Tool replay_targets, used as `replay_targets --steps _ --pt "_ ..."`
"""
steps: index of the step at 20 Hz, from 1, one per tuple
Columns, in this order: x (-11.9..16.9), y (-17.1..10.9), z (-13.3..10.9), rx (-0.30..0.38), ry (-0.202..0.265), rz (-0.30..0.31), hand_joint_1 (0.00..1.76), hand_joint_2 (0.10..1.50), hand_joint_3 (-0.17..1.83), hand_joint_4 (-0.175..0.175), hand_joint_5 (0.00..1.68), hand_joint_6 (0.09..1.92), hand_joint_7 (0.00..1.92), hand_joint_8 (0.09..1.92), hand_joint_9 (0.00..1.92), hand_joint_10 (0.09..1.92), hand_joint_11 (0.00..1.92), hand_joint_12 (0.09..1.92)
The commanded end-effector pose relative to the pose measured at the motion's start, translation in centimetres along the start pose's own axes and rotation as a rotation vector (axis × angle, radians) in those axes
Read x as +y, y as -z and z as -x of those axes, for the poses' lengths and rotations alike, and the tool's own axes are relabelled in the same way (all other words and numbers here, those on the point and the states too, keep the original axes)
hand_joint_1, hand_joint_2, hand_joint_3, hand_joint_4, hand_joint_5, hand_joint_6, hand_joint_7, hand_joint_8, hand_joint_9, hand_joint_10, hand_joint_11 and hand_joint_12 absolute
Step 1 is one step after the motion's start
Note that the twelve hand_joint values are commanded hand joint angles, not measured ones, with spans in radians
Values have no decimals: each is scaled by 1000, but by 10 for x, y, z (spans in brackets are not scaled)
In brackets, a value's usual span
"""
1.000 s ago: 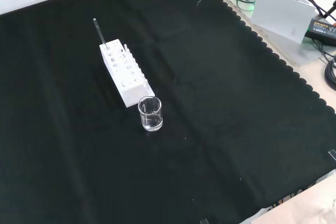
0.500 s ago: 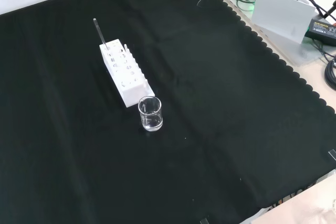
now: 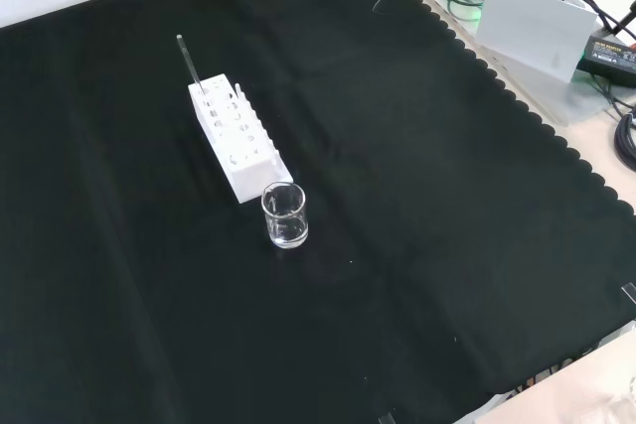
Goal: Take the glass rod from the white test tube rack.
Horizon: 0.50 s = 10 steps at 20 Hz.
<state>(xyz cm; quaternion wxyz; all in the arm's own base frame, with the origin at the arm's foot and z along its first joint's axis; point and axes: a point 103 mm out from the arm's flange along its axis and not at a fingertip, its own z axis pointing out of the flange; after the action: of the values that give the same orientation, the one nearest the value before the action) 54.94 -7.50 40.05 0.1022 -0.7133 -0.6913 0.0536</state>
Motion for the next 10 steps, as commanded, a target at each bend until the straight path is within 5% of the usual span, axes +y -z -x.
replay_targets --steps 1,10 --pt "1 -19 -6 10 24 -15 460 855 426 -51 4 87 0 673 71 883 0 1296" --pt "2 -30 -4 28 40 -12 465 858 427 -52 9 87 0 680 74 883 0 1298"
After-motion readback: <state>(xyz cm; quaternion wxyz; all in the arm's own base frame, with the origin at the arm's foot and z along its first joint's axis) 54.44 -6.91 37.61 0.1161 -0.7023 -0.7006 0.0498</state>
